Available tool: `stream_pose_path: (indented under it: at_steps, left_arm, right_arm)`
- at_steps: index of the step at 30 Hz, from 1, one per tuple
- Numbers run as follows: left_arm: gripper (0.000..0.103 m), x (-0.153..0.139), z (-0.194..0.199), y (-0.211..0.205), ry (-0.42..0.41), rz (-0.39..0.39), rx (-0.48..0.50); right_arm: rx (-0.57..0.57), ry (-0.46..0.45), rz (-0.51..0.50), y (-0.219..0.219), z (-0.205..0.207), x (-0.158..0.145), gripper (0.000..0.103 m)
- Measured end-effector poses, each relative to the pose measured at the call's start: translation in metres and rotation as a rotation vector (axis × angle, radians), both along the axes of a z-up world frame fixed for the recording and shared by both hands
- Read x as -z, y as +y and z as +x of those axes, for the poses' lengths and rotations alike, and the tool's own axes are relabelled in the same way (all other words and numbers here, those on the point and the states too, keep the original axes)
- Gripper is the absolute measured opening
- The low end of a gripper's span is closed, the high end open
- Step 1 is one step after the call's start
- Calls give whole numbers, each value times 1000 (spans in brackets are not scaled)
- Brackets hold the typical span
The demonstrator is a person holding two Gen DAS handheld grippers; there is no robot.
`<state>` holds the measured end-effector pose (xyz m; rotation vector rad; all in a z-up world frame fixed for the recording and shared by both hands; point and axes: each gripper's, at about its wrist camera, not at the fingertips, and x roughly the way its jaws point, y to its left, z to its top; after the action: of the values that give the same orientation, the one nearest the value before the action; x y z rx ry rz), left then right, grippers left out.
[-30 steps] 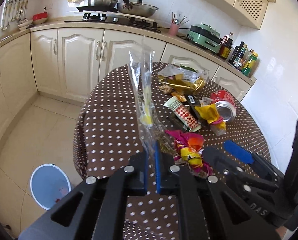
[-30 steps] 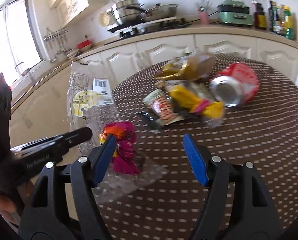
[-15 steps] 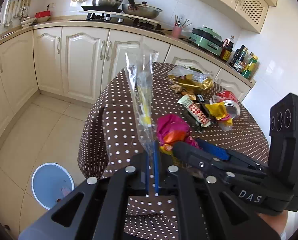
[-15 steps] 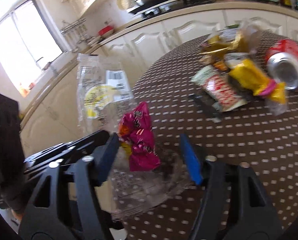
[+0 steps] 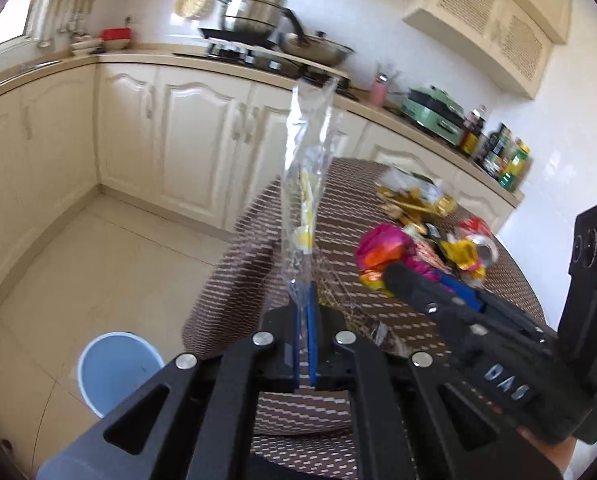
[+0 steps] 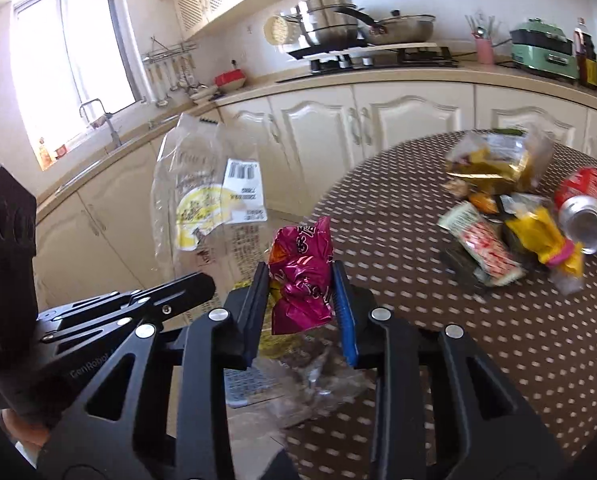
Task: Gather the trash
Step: 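Carry the clear bag and pink wrapper over the blue bucket and open both grippers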
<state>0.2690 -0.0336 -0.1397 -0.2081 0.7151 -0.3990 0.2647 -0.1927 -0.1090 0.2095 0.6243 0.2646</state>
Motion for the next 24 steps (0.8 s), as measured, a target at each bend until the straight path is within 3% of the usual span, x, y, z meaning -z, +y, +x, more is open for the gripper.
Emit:
stream_pose_path:
  at_steps: [4,9,17,24]
  left_arm:
    - [2,7,4,53,10,24,-107]
    - [2,36,12,118,67,40,-231]
    - [3,132,48,205,270,80,-377]
    - [3,216,87,247,447,105,-423]
  right_arm:
    - [-58,4,-8,37,15,2,31]
    - [-173,56,-18,105,38,28,31]
    - [-305,217,-80,212,83,119,31]
    - [-327,346,-119,261,119,199,31]
